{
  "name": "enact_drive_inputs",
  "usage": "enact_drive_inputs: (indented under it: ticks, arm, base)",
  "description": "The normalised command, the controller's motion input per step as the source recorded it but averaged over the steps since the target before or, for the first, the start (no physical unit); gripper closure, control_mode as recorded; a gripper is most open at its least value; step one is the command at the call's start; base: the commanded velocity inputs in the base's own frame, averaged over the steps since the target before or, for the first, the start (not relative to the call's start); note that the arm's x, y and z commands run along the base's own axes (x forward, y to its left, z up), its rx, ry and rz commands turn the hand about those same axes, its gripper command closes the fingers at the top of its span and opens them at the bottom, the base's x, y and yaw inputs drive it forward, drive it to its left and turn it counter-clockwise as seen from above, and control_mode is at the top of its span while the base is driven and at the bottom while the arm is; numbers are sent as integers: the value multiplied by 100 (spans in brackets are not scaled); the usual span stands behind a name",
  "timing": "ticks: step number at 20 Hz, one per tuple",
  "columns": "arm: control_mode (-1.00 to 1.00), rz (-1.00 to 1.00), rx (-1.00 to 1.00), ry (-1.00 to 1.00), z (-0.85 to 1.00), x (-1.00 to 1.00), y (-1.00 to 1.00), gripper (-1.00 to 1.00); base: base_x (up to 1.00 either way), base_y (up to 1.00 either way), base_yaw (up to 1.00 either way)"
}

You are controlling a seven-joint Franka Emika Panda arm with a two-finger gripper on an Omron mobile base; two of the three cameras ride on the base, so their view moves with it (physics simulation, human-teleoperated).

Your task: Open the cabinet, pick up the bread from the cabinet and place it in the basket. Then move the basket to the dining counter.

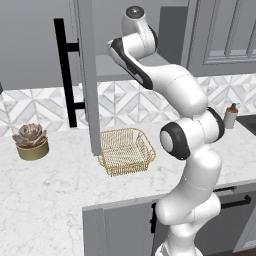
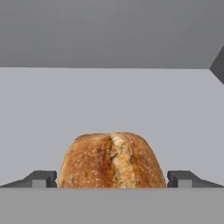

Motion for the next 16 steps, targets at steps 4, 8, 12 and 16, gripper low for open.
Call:
enact_drive_inputs:
  ticks: [4,8,12,16]
  arm:
    - [-100,3,0,0,-30,0,0,-100]
    - [-100,3,-4,5,-76,0,1,-100]
    - [-100,6,0,0,-68,-1,7,-100]
    - [-100,5,0,5,-48,0,23,100]
  base:
    - [0,0,0]
    - [0,0,0]
    - [0,0,0]
    - [0,0,0]
